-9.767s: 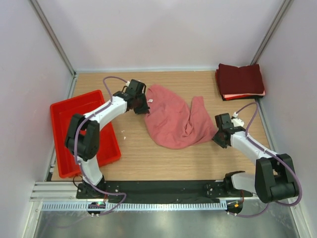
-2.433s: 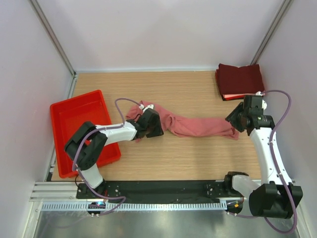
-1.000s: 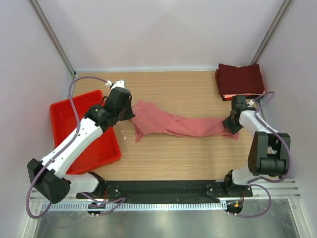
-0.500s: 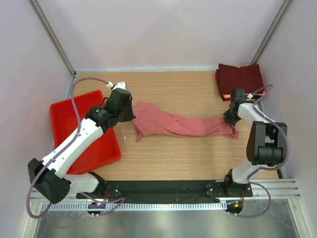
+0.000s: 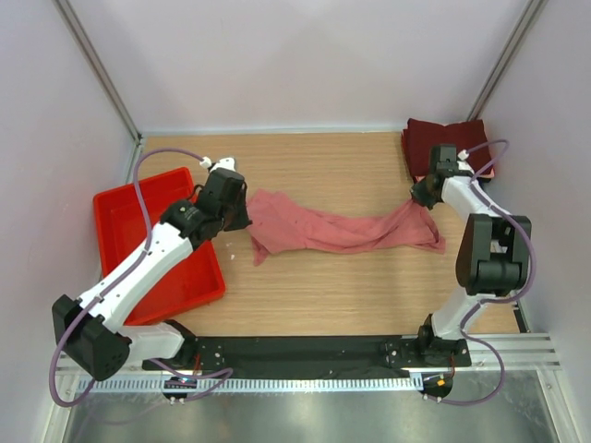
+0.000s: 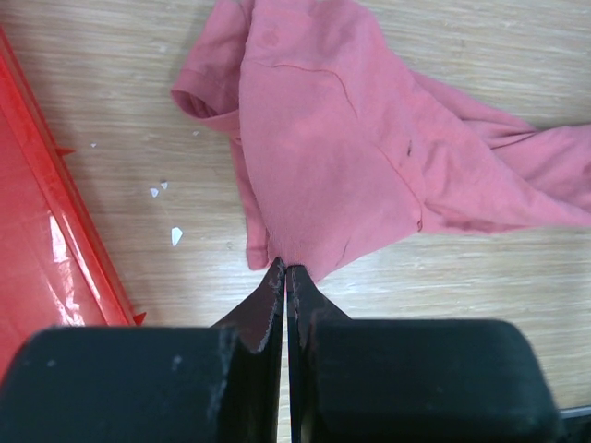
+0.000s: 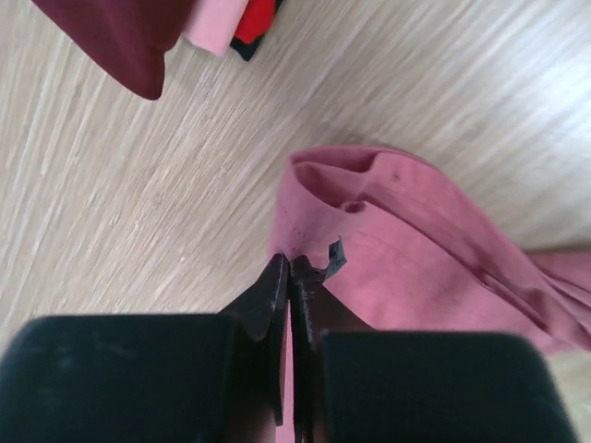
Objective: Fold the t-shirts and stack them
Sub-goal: Flatten the tshirt out
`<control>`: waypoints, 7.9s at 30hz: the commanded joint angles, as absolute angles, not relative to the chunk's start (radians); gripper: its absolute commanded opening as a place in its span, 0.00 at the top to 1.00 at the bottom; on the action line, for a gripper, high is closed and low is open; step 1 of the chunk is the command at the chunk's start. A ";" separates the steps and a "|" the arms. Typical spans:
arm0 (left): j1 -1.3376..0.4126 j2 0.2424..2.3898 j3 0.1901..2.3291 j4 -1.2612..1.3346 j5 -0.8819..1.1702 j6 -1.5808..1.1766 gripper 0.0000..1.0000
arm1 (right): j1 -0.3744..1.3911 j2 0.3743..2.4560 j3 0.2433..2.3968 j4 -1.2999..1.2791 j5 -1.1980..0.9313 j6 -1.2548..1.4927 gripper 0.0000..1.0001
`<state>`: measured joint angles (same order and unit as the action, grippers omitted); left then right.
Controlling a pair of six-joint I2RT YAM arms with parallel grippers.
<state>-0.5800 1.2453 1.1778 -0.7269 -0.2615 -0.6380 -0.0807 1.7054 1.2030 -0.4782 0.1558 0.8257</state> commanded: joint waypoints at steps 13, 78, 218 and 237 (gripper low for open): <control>-0.574 1.204 1.158 -0.683 -0.210 -0.628 1.00 | -0.057 1.654 1.382 -0.892 0.356 0.828 0.60; -0.569 1.161 1.403 -0.820 -0.224 -0.600 1.00 | -0.149 1.229 1.332 -0.925 0.330 0.773 0.99; -0.537 2.052 1.538 -0.278 -0.026 -0.762 0.55 | -0.256 0.818 0.815 -0.666 -0.104 0.681 0.99; -0.554 2.186 1.758 -0.271 0.192 -0.672 0.57 | -0.255 0.834 0.810 -0.679 -0.072 0.661 0.99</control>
<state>-0.5522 2.2280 1.7206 -0.2943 0.1295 -0.7303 -0.2527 0.8421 0.7975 -0.6971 -0.0982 0.6849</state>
